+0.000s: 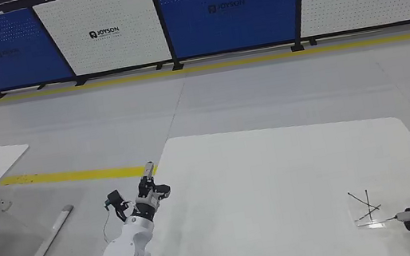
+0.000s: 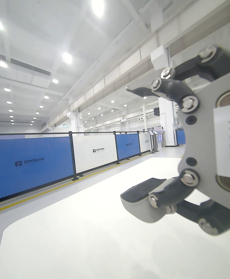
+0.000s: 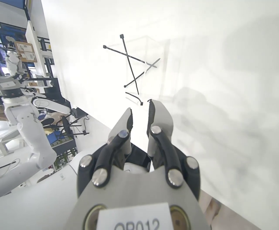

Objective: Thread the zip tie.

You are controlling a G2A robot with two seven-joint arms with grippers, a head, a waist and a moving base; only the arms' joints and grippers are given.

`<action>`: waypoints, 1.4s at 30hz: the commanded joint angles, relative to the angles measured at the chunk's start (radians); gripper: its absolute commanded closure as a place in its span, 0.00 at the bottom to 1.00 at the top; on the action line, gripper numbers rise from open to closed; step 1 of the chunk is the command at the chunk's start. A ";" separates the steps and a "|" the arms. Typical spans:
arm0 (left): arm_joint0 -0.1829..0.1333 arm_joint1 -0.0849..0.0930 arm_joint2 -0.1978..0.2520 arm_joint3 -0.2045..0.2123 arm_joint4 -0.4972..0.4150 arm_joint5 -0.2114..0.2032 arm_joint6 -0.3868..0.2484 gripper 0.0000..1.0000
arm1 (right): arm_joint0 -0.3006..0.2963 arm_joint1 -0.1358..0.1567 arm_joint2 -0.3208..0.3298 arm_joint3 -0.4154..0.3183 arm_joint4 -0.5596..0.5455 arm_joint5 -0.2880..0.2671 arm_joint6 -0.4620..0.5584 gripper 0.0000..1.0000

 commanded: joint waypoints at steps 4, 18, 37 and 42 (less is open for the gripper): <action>0.000 0.000 0.000 0.000 0.000 0.000 0.000 0.00 | 0.023 0.002 -0.027 0.004 -0.014 0.023 0.000 0.78; 0.000 0.000 0.000 0.000 0.000 0.000 0.000 0.00 | 0.075 0.005 -0.095 0.035 -0.042 0.055 -0.007 0.76; 0.000 0.000 0.000 0.000 0.000 0.000 0.000 0.00 | 0.095 0.014 -0.131 0.031 -0.062 0.085 -0.015 0.84; 0.000 0.000 0.000 0.000 0.000 0.000 0.000 0.00 | 0.095 0.017 -0.136 0.026 -0.064 0.091 -0.018 0.84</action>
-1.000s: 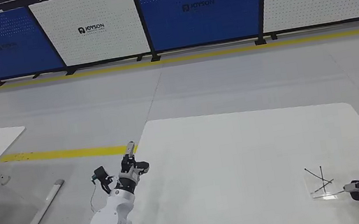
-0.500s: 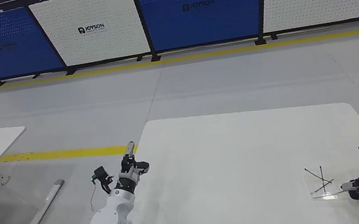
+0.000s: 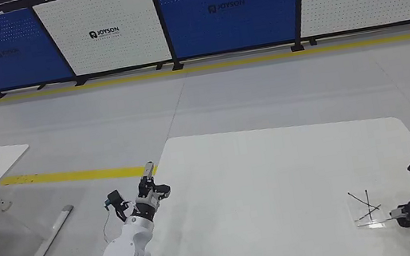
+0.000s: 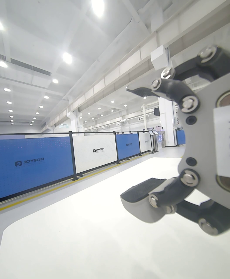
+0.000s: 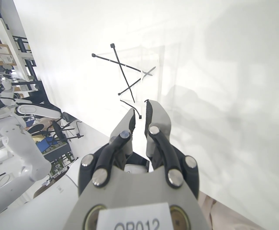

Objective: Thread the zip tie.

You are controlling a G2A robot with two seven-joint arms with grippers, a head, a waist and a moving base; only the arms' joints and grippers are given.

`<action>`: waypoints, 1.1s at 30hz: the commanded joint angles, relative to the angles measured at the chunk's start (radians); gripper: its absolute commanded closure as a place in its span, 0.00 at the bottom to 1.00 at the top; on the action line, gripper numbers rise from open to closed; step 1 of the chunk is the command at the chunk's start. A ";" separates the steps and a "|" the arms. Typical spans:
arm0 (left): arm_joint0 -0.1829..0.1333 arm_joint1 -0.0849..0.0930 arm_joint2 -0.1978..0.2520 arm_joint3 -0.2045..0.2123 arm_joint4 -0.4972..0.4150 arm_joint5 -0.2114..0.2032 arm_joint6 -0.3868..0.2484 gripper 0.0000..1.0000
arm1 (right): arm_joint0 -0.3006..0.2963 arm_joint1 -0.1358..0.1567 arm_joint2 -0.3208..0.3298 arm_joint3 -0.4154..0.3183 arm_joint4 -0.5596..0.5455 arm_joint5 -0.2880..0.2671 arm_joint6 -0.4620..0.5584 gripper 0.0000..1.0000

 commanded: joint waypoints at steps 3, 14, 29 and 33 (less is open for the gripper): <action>0.000 0.000 0.000 0.000 0.000 0.000 0.000 0.00 | -0.001 0.002 -0.002 -0.003 -0.002 0.004 -0.002 0.84; 0.000 0.000 0.000 0.000 0.000 0.000 0.000 0.00 | -0.011 0.009 0.000 -0.016 0.000 0.016 -0.005 0.97; 0.000 0.000 0.000 0.000 0.000 0.000 0.000 0.00 | -0.044 0.022 0.059 -0.026 0.061 0.004 -0.026 1.00; 0.000 0.000 0.000 0.000 0.000 0.000 0.000 0.00 | -0.081 0.025 0.134 -0.006 0.177 -0.030 -0.058 1.00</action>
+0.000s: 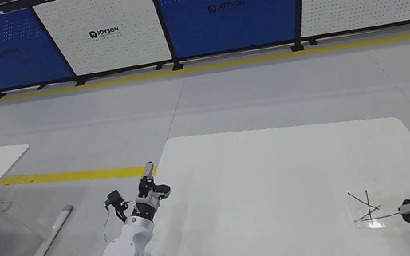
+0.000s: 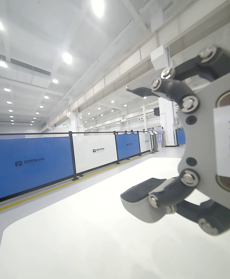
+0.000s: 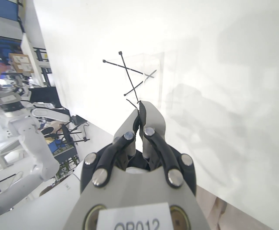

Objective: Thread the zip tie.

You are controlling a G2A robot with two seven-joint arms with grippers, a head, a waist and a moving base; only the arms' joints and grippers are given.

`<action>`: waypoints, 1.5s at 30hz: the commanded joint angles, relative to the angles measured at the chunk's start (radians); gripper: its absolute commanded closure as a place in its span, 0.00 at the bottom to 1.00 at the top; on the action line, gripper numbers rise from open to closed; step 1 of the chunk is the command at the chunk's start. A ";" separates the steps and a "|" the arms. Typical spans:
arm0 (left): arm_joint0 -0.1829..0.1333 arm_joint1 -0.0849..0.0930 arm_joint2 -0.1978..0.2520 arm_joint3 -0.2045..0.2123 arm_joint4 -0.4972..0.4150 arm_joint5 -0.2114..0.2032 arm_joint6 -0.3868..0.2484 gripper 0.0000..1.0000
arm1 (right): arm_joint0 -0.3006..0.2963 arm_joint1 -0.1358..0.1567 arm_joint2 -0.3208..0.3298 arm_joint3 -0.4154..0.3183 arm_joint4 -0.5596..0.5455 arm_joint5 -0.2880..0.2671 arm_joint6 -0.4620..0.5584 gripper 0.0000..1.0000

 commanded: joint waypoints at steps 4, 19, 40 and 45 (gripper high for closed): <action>0.000 0.000 0.000 0.000 0.000 0.000 0.000 0.00 | -0.057 0.003 0.083 0.012 0.126 -0.062 -0.025 1.00; 0.000 0.000 0.000 0.000 0.000 0.000 0.000 0.00 | -0.108 0.005 0.127 -0.004 0.183 -0.143 -0.037 1.00; 0.000 0.000 0.000 0.000 0.000 0.000 0.000 0.00 | -0.369 -0.025 0.214 -0.371 0.047 -0.309 -0.596 1.00; 0.000 0.000 0.000 0.000 0.000 0.000 0.000 0.00 | -0.369 -0.025 0.214 -0.371 0.047 -0.309 -0.596 1.00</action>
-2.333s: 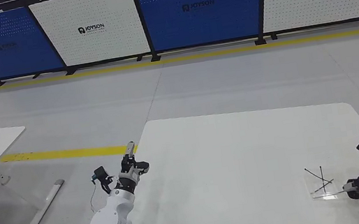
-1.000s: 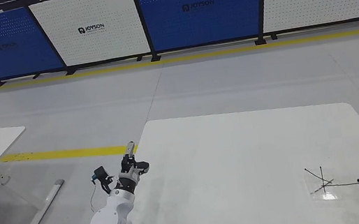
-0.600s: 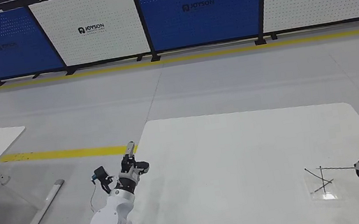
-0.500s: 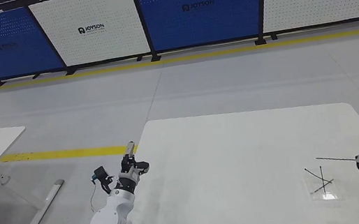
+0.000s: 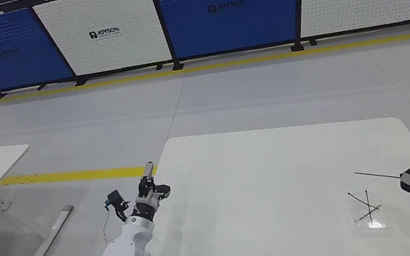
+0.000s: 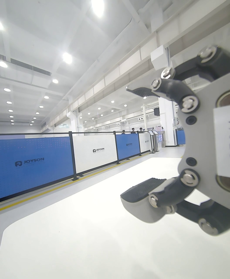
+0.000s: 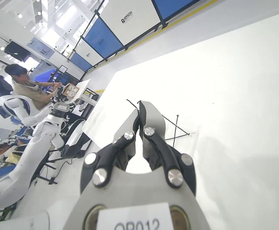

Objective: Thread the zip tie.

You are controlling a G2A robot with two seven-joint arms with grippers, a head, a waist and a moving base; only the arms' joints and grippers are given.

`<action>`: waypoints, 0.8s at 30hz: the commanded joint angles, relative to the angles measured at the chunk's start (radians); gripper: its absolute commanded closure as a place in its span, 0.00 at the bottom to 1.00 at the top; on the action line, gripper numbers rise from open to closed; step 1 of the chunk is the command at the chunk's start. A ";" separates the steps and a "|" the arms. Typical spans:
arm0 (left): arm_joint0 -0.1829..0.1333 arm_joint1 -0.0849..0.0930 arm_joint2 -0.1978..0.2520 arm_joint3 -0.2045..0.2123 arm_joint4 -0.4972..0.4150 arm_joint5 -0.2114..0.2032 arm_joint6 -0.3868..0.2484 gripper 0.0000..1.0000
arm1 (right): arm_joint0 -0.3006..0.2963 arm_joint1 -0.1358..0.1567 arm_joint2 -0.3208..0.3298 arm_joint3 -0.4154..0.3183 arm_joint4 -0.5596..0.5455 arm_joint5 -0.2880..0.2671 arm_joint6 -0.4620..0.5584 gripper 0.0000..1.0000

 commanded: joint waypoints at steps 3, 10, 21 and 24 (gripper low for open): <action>0.000 0.000 0.000 0.000 0.000 0.000 0.000 0.00 | 0.007 -0.003 -0.002 0.024 0.042 -0.070 -0.015 1.00; 0.000 0.000 0.000 0.000 0.000 0.000 0.000 0.00 | 0.145 -0.010 -0.073 0.078 0.188 -0.144 0.077 1.00; 0.000 0.000 0.000 0.000 0.000 0.000 0.000 0.00 | 0.290 -0.036 -0.238 0.141 0.162 -0.144 0.117 1.00; 0.000 0.000 0.000 0.000 0.000 0.000 0.000 0.00 | 0.290 -0.036 -0.238 0.141 0.162 -0.144 0.117 1.00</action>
